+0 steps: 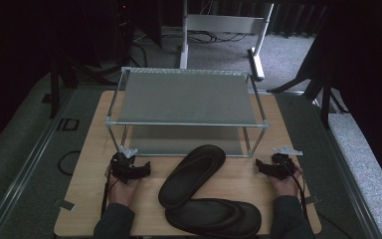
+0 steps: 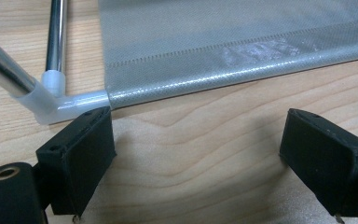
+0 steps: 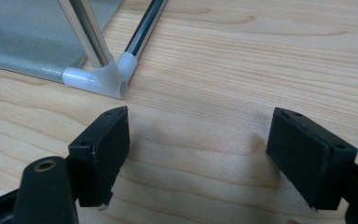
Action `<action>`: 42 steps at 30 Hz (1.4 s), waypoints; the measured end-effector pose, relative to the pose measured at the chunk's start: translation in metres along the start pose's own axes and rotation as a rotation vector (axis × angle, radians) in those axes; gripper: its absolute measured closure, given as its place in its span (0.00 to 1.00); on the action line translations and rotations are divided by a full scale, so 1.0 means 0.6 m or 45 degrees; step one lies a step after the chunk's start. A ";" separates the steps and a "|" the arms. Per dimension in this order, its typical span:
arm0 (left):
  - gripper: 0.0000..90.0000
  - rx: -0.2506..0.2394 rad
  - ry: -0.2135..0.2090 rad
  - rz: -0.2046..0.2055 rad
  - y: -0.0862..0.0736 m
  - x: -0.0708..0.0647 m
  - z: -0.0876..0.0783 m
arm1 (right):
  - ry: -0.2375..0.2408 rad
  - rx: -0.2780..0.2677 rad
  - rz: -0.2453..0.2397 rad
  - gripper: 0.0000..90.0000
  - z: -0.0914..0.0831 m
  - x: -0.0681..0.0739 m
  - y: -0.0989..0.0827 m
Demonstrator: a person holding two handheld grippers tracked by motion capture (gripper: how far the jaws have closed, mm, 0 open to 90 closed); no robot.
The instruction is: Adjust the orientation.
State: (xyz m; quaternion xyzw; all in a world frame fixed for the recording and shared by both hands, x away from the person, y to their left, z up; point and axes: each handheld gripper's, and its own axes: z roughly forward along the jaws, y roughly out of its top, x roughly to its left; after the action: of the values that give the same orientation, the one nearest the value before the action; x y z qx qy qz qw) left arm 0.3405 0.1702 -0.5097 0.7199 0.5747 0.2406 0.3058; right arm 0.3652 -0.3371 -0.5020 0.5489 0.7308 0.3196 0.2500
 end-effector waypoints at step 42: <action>0.48 -0.121 -0.309 0.225 0.043 -0.073 -0.079 | 0.031 0.017 -0.029 0.16 0.002 0.003 0.001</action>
State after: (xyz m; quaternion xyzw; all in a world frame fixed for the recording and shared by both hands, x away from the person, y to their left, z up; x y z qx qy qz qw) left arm 0.3149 0.1317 -0.4579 0.7762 0.4559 0.2048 0.3843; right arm 0.3662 -0.3349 -0.5024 0.5381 0.7422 0.3185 0.2412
